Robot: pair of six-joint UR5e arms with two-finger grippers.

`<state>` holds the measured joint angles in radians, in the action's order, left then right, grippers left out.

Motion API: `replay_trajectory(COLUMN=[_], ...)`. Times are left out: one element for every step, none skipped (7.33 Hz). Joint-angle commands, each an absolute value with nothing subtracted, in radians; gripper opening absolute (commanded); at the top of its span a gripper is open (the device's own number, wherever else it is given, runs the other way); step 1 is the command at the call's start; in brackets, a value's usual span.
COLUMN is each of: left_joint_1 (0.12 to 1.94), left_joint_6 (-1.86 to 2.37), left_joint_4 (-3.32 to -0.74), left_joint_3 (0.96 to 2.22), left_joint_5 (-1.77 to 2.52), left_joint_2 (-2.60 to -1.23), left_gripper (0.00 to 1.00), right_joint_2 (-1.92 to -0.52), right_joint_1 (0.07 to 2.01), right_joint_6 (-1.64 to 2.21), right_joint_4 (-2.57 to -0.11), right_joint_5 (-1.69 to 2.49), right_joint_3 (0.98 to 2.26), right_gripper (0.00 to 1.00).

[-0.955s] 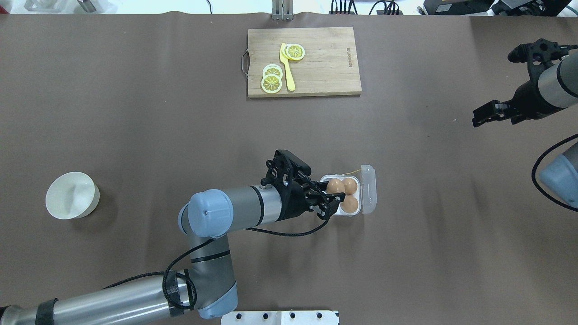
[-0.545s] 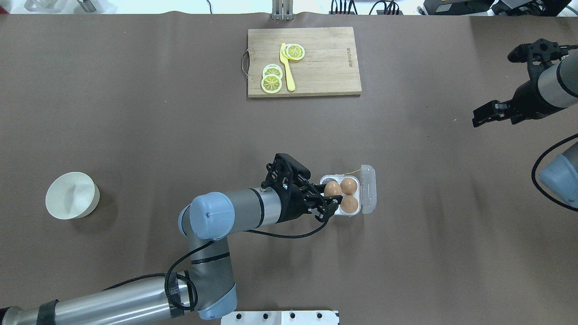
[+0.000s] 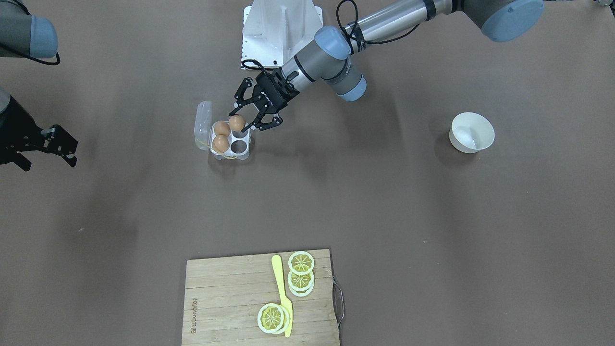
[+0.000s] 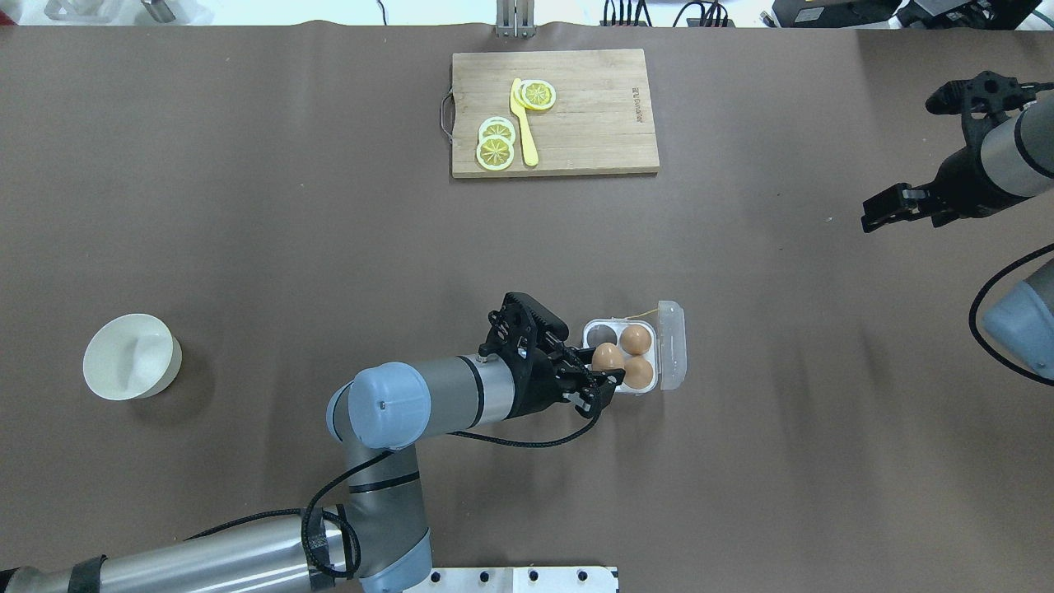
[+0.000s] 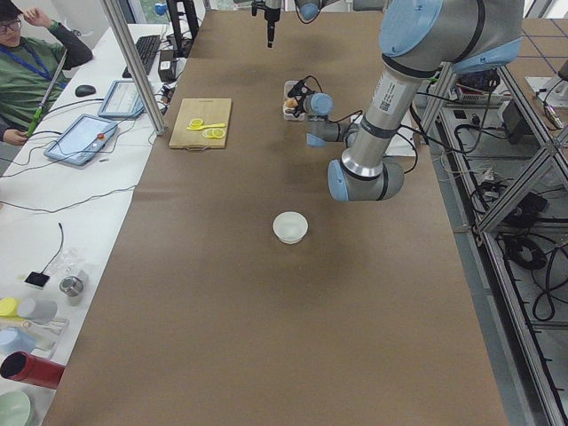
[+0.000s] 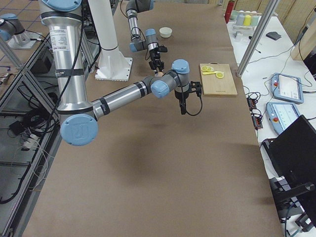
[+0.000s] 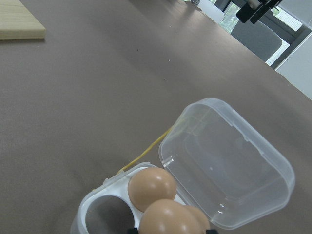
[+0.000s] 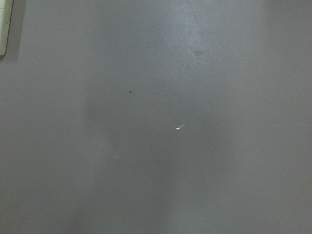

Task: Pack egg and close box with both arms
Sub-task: 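Lower the egg into an empty slot and open the left gripper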

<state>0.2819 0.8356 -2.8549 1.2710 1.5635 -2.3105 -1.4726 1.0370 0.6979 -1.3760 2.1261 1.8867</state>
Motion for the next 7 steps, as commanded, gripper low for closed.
replay_trajectory(left_joint_1=[0.281, 0.281, 0.281, 0.281, 0.281, 0.281, 0.281], left_joint_6=[0.835, 0.836, 0.836, 0.836, 0.836, 0.836, 0.836], left_joint_4=[-2.855, -2.855, -2.855, -2.855, -2.855, -2.855, -2.856], left_joint_3=[1.272, 1.272, 1.273, 1.273, 1.273, 1.273, 1.273], left_joint_5=[1.563, 1.559, 1.559, 1.559, 1.555, 1.543, 1.542], left_joint_2=[-2.312, -2.313, -2.315, -2.315, -2.316, -2.316, -2.316], left_gripper=[0.00, 0.04, 0.14, 0.29, 0.41, 0.47, 0.59], right_joint_2=[-1.473, -1.473, -1.473, -1.473, -1.473, -1.473, -1.473], right_joint_1=[1.037, 1.037, 1.037, 1.037, 1.037, 1.037, 1.037], right_joint_6=[0.698, 0.696, 0.698, 0.698, 0.698, 0.696, 0.698], right_joint_4=[-1.376, -1.376, -1.376, -1.376, -1.376, -1.376, -1.376], right_joint_5=[2.126, 2.126, 2.126, 2.126, 2.126, 2.126, 2.126], right_joint_3=[1.885, 1.885, 1.885, 1.885, 1.885, 1.884, 1.884], right_gripper=[1.00, 1.00, 1.00, 1.00, 1.00, 1.00, 1.00])
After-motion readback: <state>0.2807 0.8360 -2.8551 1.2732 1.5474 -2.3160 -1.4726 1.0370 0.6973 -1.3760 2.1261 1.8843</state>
